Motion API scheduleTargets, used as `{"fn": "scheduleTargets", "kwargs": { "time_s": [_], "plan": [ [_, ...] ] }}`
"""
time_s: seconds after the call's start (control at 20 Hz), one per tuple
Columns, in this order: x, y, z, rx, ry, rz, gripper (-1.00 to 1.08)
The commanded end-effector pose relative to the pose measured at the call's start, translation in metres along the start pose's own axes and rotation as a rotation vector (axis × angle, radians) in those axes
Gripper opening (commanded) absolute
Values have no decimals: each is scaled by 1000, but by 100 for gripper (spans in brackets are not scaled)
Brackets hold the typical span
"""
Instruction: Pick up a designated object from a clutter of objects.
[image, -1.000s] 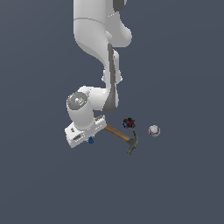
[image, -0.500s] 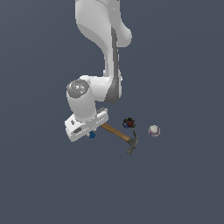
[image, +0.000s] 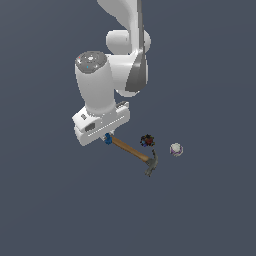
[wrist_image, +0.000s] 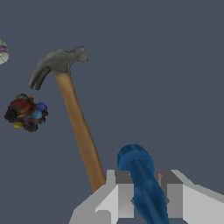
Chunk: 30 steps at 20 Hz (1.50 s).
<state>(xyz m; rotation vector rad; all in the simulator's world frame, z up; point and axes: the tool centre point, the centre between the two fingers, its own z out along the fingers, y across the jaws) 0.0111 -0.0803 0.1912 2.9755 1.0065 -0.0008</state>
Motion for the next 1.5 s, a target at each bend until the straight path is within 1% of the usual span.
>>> {"fn": "scheduleTargets", "kwargs": {
  "time_s": [0.0,0.5,0.8,1.1,1.45],
  "plan": [
    [1,-9,-30,0,0,0,-100],
    [5,-40,-140,-1,0,0,-100],
    [9,-54,-191,0,0,0,-100],
    [11,-61,-223,0,0,0,-100],
    [13,-64,-235,0,1,0,-100]
  ]
}}
